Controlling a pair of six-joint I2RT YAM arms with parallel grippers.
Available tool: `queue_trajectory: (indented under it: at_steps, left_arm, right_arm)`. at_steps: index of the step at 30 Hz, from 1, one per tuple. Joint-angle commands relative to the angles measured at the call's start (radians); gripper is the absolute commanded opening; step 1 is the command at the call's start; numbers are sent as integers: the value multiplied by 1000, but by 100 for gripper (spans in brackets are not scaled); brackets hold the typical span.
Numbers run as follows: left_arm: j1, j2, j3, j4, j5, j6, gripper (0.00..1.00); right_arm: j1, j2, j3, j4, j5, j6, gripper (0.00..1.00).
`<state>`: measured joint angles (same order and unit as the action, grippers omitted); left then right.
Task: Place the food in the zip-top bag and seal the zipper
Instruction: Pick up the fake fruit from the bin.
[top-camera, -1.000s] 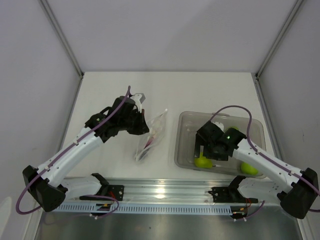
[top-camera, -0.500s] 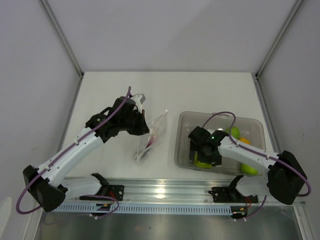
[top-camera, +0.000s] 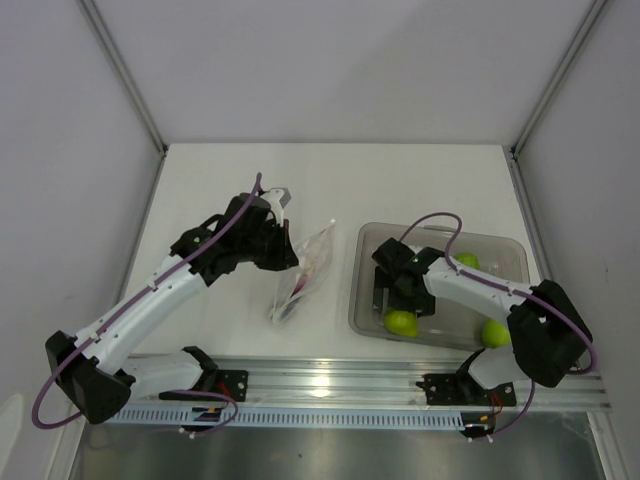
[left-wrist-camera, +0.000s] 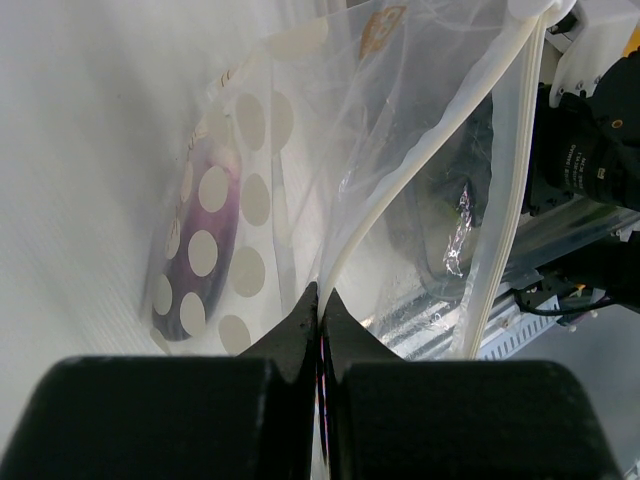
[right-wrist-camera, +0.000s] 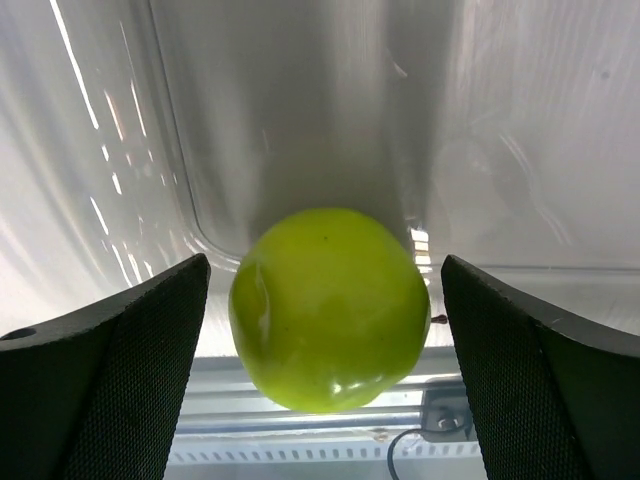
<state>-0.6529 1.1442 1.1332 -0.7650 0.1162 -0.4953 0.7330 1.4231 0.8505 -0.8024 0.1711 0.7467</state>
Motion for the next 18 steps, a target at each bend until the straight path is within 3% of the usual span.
queue_trajectory:
  at_steps: [1,18]
  left_arm:
    - [4,-26,0,6,3,11,1]
    - [4,-31,8,3,-1,17,1]
  right_arm:
    - [-7,25,42,6,28,-29,100]
    - [37,-171,-111,49,-98,-46,99]
